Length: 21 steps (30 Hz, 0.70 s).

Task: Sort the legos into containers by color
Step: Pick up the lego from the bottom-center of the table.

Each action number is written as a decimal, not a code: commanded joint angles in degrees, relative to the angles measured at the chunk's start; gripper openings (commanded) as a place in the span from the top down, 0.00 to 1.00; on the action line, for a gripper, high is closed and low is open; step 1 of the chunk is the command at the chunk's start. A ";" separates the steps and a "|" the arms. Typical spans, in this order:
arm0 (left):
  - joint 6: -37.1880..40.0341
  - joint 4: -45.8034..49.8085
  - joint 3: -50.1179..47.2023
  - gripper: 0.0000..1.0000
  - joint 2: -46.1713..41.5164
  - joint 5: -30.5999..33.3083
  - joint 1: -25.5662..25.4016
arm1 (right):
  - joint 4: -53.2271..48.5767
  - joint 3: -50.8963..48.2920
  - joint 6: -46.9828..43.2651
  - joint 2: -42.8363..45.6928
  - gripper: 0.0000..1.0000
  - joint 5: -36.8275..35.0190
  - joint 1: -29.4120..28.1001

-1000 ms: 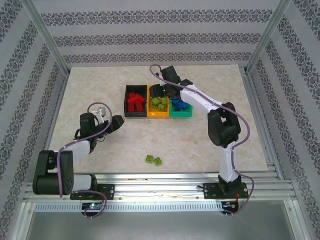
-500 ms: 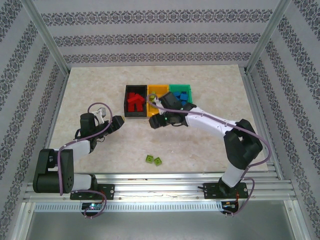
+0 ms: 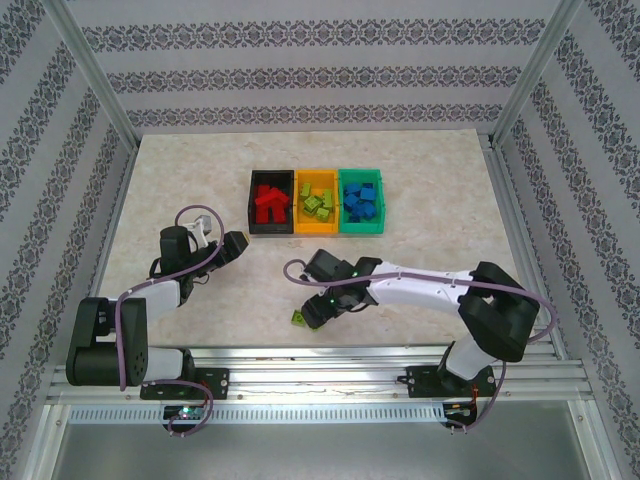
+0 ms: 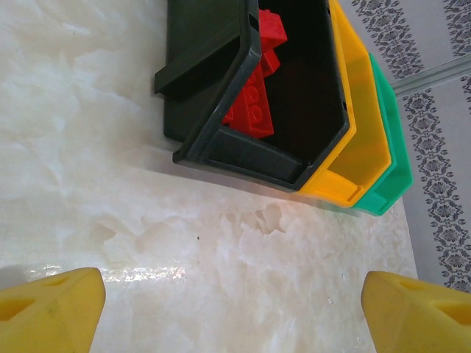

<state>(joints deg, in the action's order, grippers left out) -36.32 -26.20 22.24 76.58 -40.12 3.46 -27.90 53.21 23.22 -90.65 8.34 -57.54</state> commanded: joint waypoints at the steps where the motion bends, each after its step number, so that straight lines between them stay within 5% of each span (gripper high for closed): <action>1: -0.35 -2.72 -0.44 0.10 0.24 -0.77 0.80 | -0.76 -1.36 3.23 -0.34 0.31 -1.78 -1.45; 14: -0.51 -3.07 -0.54 0.10 0.91 -0.84 0.75 | 2.14 0.84 4.95 -5.91 0.36 -2.68 -4.26; 21: -0.61 -3.24 -0.45 0.10 1.19 -1.04 0.75 | 2.91 0.30 4.94 -6.39 0.61 -3.92 -4.42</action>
<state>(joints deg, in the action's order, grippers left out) -36.49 -26.24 22.24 77.21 -40.12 3.49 -27.22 52.88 27.64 -95.94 3.86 -61.25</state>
